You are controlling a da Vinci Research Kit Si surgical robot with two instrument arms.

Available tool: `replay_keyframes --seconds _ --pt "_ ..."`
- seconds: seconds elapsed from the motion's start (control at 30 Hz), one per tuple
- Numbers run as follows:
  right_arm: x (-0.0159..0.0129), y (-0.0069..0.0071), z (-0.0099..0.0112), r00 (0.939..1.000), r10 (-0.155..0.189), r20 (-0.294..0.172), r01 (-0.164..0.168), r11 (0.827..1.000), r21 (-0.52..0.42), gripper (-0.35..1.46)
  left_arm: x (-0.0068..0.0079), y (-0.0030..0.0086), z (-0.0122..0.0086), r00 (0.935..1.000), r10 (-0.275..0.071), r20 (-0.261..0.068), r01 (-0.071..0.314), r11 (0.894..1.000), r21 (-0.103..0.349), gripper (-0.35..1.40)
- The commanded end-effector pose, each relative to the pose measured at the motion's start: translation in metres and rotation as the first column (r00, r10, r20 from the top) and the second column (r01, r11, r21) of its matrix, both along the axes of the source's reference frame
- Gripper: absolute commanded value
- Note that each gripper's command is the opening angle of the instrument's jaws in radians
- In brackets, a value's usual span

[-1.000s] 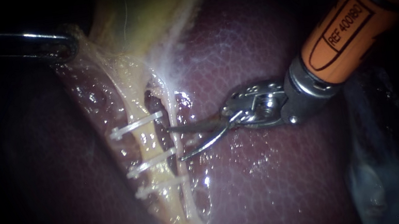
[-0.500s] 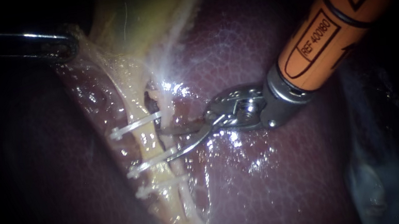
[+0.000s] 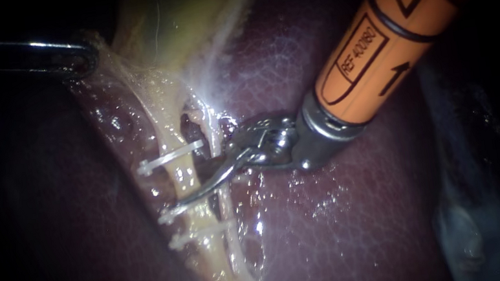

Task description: Go to the cutting position left tube

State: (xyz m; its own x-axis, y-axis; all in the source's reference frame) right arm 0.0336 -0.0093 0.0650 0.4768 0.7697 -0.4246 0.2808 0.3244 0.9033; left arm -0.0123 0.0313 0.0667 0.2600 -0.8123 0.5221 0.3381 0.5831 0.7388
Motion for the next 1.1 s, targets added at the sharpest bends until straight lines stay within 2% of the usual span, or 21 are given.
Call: replay_keyframes --seconds 0.03,0.13,0.3,0.47,0.57,0.93,1.1 --pt "0.0003 -0.0001 -0.0002 0.9999 0.004 -0.01 -0.004 1.0 0.001 1.27 0.0 0.0 0.0 1.0 -0.001 0.001 0.001 1.0 0.003 -0.35" --pt "0.0011 -0.0002 -0.0004 0.9994 0.015 -0.033 -0.015 1.0 0.012 1.27 0.0 0.0 0.0 1.0 -0.001 0.0 0.001 1.0 0.003 -0.35" --pt "0.0025 -0.0001 -0.0003 0.9947 0.06 -0.084 -0.056 0.997 0.045 1.3 0.0 0.0 0.0001 1.0 -0.001 0.001 0.001 1.0 0.003 -0.35" --pt "0.0035 0.0 -0.0003 0.9796 0.106 -0.171 -0.105 0.994 0.015 1.3 0.0 0.0 0.0001 1.0 -0.001 0.0 0.001 1.0 0.003 -0.35" --pt "0.0038 0.0 -0.0007 0.973 0.12 -0.197 -0.119 0.993 0.014 1.3 0.0 0.0001 0.0001 1.0 -0.001 0.0 0.001 1.0 0.003 -0.35" --pt "0.0041 0.0003 -0.0066 0.9701 0.114 -0.214 -0.111 0.993 0.027 1.3 0.0 0.0001 0.0001 1.0 -0.001 0.001 0.001 1.0 0.003 -0.35" --pt "0.0043 0.0001 -0.0077 0.9698 0.111 -0.217 -0.108 0.994 0.029 1.3 0.0 0.0001 0.0001 1.0 -0.001 0.001 0.001 1.0 0.003 -0.35"
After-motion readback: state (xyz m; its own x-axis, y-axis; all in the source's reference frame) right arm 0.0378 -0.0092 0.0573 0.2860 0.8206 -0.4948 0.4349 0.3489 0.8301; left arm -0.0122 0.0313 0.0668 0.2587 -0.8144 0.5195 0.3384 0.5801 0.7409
